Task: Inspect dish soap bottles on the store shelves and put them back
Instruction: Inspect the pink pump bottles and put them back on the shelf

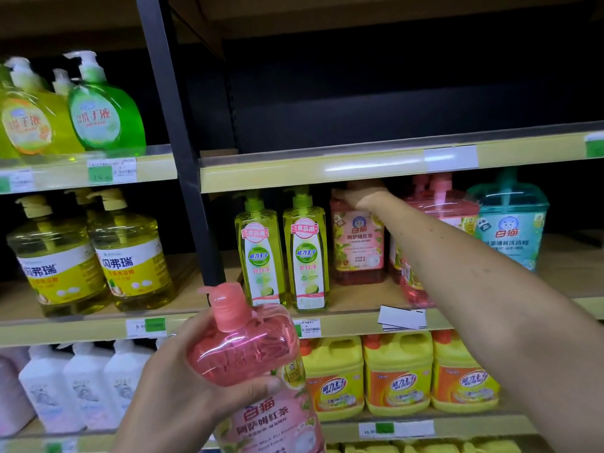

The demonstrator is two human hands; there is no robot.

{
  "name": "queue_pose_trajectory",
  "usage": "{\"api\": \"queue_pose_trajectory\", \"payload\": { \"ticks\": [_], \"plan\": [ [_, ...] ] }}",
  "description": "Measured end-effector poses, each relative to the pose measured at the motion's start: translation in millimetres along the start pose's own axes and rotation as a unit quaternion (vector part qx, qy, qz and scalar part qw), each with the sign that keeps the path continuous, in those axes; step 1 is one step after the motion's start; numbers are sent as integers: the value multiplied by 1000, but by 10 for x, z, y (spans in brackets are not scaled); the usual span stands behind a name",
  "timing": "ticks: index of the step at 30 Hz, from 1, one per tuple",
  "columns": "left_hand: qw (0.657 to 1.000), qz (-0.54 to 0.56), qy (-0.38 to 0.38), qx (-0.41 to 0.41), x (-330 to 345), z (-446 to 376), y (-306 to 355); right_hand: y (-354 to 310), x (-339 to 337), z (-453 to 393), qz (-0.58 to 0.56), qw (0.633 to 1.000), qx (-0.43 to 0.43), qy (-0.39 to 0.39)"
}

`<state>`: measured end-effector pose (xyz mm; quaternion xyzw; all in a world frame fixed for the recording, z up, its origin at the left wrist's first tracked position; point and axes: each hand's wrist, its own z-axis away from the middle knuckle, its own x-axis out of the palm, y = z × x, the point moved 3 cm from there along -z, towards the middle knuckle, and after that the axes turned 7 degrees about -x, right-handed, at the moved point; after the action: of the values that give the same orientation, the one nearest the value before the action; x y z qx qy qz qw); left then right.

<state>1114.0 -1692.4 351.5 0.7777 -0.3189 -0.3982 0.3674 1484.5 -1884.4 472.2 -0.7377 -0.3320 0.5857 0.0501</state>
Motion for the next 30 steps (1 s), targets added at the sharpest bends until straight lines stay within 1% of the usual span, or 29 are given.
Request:
{"api": "queue_pose_trajectory", "payload": {
  "ticks": [2,4,7,9,12,14,16,17,18,19,20,21,22,23,25,27,30],
  "plan": [
    [1000,3,-2,0,38,2,-3,60,-20,-18,-7,1000,-1,-1],
    [1000,2,-3,0,78,1,-7,101,-13,-21,24,999,-17,21],
    [1000,7,-5,-1,177,-1,-5,96,53,82,93,990,-34,96],
    [1000,10,-10,5,258,-14,-3,51,94,231,96,985,-35,142],
    [999,20,-25,8,380,-49,33,-19,101,581,20,983,-47,176],
    [999,27,-30,12,448,-90,83,-27,102,942,-31,978,-84,188],
    [999,30,-35,15,523,-136,144,4,128,1449,-134,963,-136,189],
    [999,34,-39,12,568,-162,185,43,147,1735,-213,946,-162,185],
    [998,39,-43,8,615,-186,235,96,172,2019,-294,924,-182,166],
    [998,44,-48,6,659,-220,290,149,209,2290,-366,901,-196,126],
    [997,50,-54,7,707,-256,361,189,260,2533,-421,882,-201,69],
    [996,58,-61,7,750,-297,438,221,323,2743,-454,870,-191,9],
    [995,70,-72,6,797,-345,524,257,391,2900,-466,865,-182,-34],
    [993,85,-84,1,851,-400,611,294,449,3008,-467,864,-179,-53],
    [988,120,-96,-18,985,-522,755,367,519,3119,-488,857,-161,-40],
    [982,159,-94,-36,1164,-633,866,426,499,3144,-531,839,-116,9],
    [971,213,-88,-71,1493,-664,922,559,500,3165,-606,793,-41,57]
  ]
}}
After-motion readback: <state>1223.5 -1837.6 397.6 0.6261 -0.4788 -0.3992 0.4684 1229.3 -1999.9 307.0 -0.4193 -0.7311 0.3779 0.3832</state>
